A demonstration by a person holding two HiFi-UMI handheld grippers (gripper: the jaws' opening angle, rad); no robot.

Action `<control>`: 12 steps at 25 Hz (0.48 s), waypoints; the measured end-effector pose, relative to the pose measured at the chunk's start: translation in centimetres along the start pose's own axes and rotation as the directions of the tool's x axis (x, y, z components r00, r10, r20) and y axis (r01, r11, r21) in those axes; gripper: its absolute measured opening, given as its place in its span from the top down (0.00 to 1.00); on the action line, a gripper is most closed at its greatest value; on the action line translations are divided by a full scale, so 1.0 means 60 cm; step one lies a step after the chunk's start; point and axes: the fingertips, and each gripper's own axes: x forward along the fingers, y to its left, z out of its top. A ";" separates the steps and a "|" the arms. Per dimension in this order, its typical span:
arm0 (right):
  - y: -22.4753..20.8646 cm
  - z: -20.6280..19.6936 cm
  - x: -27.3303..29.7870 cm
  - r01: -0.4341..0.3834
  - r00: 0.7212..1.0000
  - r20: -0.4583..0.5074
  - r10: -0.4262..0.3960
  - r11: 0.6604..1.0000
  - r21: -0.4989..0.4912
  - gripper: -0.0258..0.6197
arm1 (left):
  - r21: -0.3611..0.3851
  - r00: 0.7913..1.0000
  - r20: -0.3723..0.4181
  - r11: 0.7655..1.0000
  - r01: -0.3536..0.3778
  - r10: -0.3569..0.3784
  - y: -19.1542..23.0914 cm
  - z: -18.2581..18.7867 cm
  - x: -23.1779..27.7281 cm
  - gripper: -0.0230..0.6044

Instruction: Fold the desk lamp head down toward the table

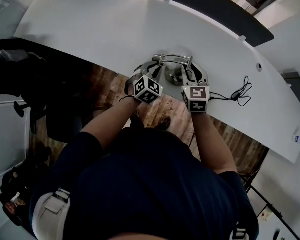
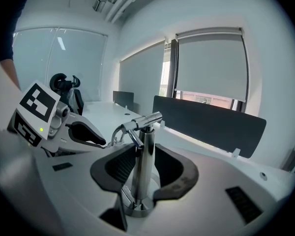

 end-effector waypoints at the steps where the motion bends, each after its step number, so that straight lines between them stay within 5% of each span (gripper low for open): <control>1: -0.002 0.000 -0.006 0.003 1.000 0.002 -0.003 1.000 0.005 0.77 | 0.019 1.000 0.005 1.000 -0.002 0.002 0.002 0.001 -0.007 0.85; 12: 0.058 0.020 -0.109 -0.052 0.997 0.068 0.049 0.998 0.039 0.80 | 0.059 0.984 0.169 0.997 0.047 -0.057 -0.018 0.080 -0.142 0.87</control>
